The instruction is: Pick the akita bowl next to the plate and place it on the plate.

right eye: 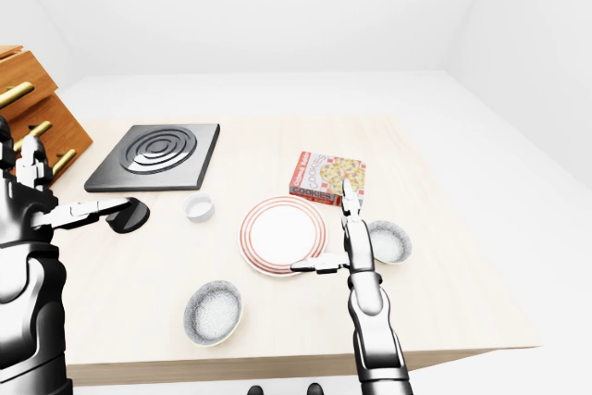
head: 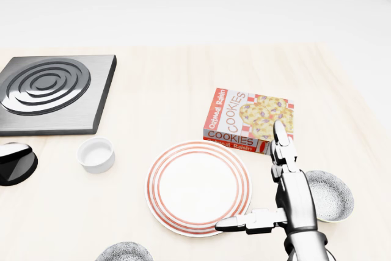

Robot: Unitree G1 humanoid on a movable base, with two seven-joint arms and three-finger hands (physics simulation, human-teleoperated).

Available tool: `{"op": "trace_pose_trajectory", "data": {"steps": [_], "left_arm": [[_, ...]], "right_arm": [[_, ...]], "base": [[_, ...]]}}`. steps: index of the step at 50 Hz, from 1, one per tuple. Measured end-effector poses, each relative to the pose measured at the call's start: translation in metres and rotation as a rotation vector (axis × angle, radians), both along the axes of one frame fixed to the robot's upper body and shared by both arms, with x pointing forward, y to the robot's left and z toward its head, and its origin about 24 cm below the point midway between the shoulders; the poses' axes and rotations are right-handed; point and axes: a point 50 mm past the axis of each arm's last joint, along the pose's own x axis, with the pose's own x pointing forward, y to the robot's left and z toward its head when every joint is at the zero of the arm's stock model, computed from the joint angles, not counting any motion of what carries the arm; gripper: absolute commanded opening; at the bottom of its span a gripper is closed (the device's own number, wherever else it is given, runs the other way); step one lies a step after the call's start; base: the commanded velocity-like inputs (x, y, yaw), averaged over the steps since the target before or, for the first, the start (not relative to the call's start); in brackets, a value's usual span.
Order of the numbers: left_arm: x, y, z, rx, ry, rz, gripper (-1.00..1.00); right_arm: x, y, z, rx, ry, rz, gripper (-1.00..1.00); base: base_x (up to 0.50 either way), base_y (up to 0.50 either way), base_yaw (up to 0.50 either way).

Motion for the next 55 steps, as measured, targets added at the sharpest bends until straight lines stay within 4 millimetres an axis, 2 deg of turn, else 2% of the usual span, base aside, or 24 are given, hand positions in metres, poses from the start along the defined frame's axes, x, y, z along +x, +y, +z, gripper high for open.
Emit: {"op": "trace_pose_trajectory", "data": {"steps": [11, 24, 31, 37, 43, 55], "left_arm": [[0.0, -0.001, -0.001, -0.001, 0.004, -0.001, 1.0], [0.0, -0.002, -0.004, -0.001, 0.013, -0.002, 1.0], [0.001, -0.002, -0.005, -0.002, 0.02, -0.002, 1.0], [0.002, -0.002, -0.006, -0.004, 0.027, -0.001, 1.0], [0.002, -0.001, -0.007, -0.005, 0.032, -0.001, 1.0], [0.002, -0.001, -0.008, -0.005, 0.033, 0.0, 1.0]], "right_arm": [[-0.001, -0.002, 0.006, -0.007, -0.027, -0.009, 1.0], [-0.005, -0.013, 0.04, -0.06, -0.15, -0.068, 1.0], [-0.008, -0.021, 0.057, -0.171, -0.21, -0.115, 1.0], [-0.012, -0.028, 0.07, -0.352, -0.294, -0.182, 1.0], [-0.015, -0.034, 0.073, -0.504, -0.307, -0.238, 1.0], [-0.022, -0.044, 0.086, -0.698, -0.347, -0.317, 1.0]], "base": [[0.0, 0.0, 0.0], [0.0, 0.0, 0.0], [0.0, 0.0, 0.0], [0.0, 0.0, 0.0], [0.0, 0.0, 0.0], [0.0, 0.0, 0.0]]}}
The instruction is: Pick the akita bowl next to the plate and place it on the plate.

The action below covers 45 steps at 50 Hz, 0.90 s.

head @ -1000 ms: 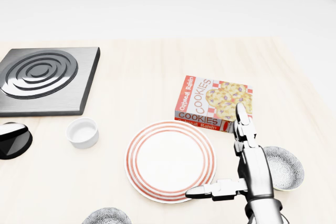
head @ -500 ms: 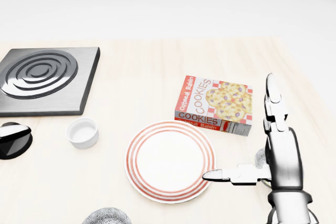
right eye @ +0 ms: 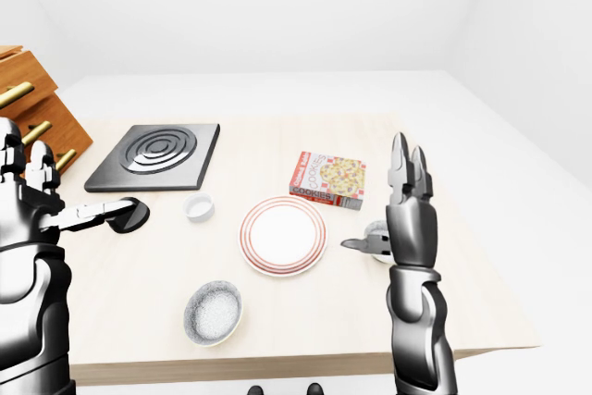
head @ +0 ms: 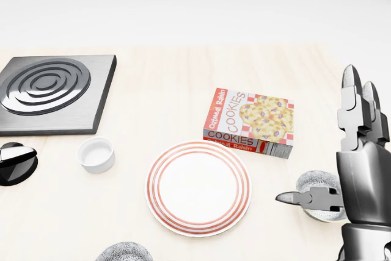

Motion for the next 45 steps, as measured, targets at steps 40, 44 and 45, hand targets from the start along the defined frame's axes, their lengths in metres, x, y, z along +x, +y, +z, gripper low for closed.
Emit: {"op": "trace_pose_trajectory", "data": {"steps": [40, 44, 45], "left_arm": [[0.001, 0.001, -0.002, -0.004, 0.011, 0.007, 1.0], [0.001, 0.001, -0.003, -0.004, 0.011, 0.007, 1.0], [0.001, 0.001, -0.003, -0.004, 0.011, 0.007, 1.0]], "right_arm": [[-0.027, -0.003, -0.046, -0.53, 0.105, -0.235, 1.0], [-0.025, -0.004, -0.051, -0.568, 0.102, -0.244, 1.0], [-0.024, -0.004, -0.053, -0.584, 0.097, -0.247, 1.0]], "base": [[0.0, 0.0, 0.0], [0.0, 0.0, 0.0], [0.0, 0.0, 0.0]]}}
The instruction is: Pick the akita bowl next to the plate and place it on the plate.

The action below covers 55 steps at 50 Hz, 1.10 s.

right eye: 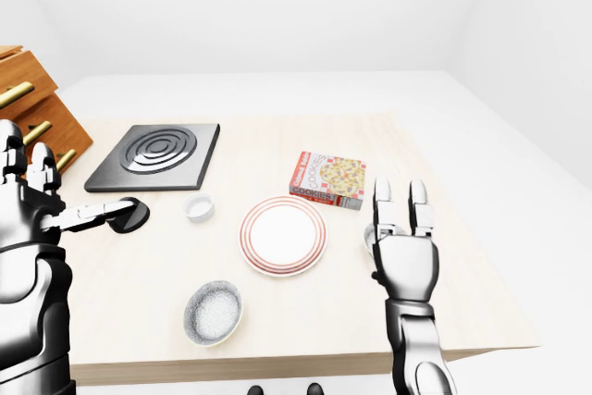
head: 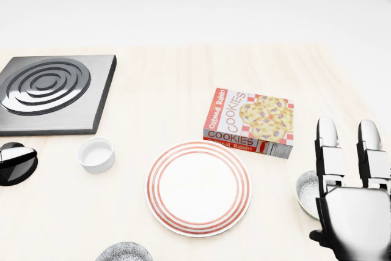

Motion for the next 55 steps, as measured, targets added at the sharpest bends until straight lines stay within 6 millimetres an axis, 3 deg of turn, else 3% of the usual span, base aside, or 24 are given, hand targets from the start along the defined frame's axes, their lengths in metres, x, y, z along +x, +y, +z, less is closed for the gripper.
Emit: {"op": "trace_pose_trajectory", "data": {"steps": [10, 23, 55], "left_arm": [[0.0, 0.0, 0.0, 0.0, 0.0, -0.002, 1.0], [0.0, -0.001, 0.0, -0.002, 0.001, -0.005, 1.0], [0.001, -0.001, -0.002, -0.011, 0.003, -0.009, 1.0]], "right_arm": [[0.01, -0.002, -0.014, -0.147, -0.037, 0.014, 1.0], [0.02, -0.004, -0.028, -0.258, 0.04, 0.044, 1.0], [0.025, -0.02, -0.053, -0.271, 0.163, 0.029, 1.0]], "base": [[0.0, 0.0, 0.0], [0.0, 0.0, 0.0], [0.0, 0.0, 0.0]]}}
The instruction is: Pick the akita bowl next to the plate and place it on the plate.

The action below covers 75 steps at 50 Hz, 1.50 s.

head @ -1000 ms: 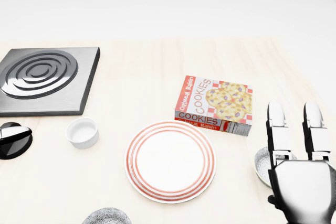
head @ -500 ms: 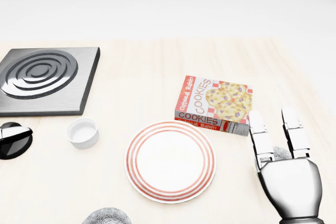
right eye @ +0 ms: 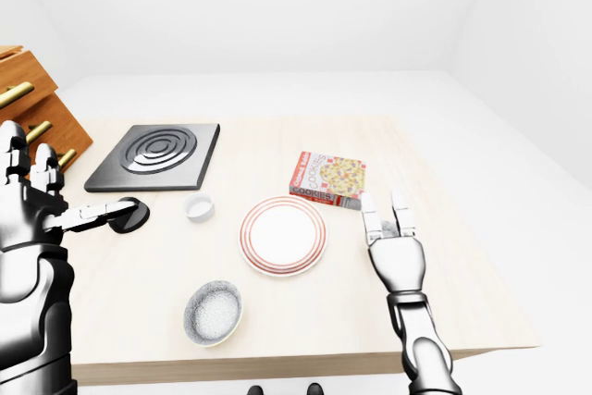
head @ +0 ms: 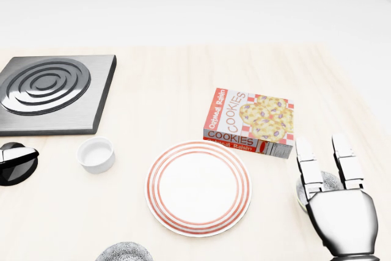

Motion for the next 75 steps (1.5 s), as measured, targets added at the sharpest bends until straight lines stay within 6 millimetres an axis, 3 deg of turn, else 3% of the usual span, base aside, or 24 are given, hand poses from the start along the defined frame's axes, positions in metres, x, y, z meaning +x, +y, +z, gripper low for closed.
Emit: {"op": "trace_pose_trajectory", "data": {"steps": [28, 59, 61, 63, 65, 66, 67, 75], "left_arm": [[0.0, -0.001, -0.001, -0.008, 0.002, -0.003, 1.0], [0.001, -0.001, -0.005, -0.011, 0.017, -0.007, 1.0], [0.001, -0.001, -0.005, -0.011, 0.017, -0.007, 1.0], [0.001, -0.001, -0.005, -0.011, 0.017, -0.007, 1.0], [0.001, -0.001, -0.005, -0.011, 0.016, -0.007, 1.0], [0.001, -0.002, -0.004, -0.011, 0.015, -0.007, 1.0], [0.001, -0.002, -0.004, -0.011, 0.015, -0.007, 1.0], [0.0, -0.002, -0.003, -0.011, 0.009, -0.008, 1.0]], "right_arm": [[0.009, -0.017, -0.015, 0.006, 0.084, -0.042, 1.0], [0.02, -0.025, -0.014, 0.059, 0.087, -0.063, 1.0], [0.021, -0.025, -0.015, 0.063, 0.088, -0.066, 0.85], [0.022, -0.026, -0.015, 0.067, 0.093, -0.069, -0.09], [0.023, -0.027, -0.018, 0.07, 0.105, -0.073, -0.68], [0.023, -0.027, -0.019, 0.072, 0.112, -0.074, -0.76], [0.023, -0.028, -0.021, 0.072, 0.12, -0.076, -1.0], [0.028, -0.03, -0.025, 0.068, 0.152, -0.082, -1.0]], "base": [[0.0, 0.0, 0.0], [0.0, 0.0, 0.0], [0.0, 0.0, 0.0], [0.0, 0.0, 0.0], [0.0, 0.0, 0.0], [0.0, 0.0, 0.0], [0.0, 0.0, 0.0], [0.0, 0.0, 0.0]]}}
